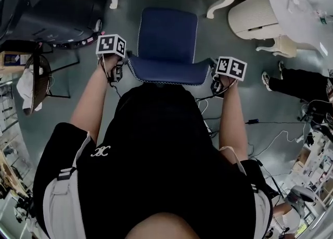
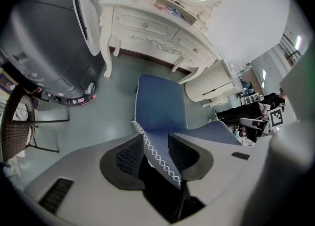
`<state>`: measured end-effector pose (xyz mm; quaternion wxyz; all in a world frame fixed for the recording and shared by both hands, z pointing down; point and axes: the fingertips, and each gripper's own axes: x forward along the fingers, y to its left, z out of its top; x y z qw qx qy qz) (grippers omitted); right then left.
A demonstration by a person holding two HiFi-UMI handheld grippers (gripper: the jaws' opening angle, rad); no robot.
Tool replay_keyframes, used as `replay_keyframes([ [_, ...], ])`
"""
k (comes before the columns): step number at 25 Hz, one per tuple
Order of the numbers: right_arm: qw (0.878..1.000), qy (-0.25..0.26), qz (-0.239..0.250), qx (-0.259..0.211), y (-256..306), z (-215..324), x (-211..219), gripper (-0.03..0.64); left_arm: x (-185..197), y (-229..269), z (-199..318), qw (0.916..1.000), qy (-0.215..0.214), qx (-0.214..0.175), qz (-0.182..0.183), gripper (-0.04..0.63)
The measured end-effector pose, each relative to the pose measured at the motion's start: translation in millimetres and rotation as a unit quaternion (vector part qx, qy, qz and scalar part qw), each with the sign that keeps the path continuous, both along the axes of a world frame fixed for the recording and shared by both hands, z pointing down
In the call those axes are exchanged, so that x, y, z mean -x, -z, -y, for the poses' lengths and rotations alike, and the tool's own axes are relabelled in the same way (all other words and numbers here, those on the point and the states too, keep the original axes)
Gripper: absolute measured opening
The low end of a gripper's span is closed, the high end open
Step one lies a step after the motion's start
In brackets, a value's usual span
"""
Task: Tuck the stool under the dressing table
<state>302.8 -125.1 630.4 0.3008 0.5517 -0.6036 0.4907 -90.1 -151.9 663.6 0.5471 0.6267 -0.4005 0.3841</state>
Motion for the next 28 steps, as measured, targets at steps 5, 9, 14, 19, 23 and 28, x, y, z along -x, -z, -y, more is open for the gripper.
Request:
replay_keyframes([
  [5,0.993,-0.026,0.049,0.108,-61,-10,-16,0.146,15,-31,-14,0.9973,0.034,0.059,0.03,0.143],
  [9,0.982,-0.053,0.084,0.162,-86,-10,-26,0.146,23,-46,-11,0.9917,0.065,0.098,0.051,0.15],
  [14,0.964,-0.081,0.119,0.222,-111,-18,-25,0.144,18,-57,-11,0.9848,0.092,0.146,0.022,0.16],
  [19,0.953,-0.106,0.137,0.248,-116,-18,-23,0.144,16,-64,-15,0.9764,0.103,0.19,-0.009,0.161],
  [23,0.941,-0.138,0.147,0.271,-123,-24,-18,0.144,17,-70,-18,0.969,0.105,0.222,-0.028,0.161],
  [28,0.938,-0.144,0.137,0.284,-128,-27,-13,0.144,14,-77,-18,0.965,0.103,0.239,-0.034,0.161],
])
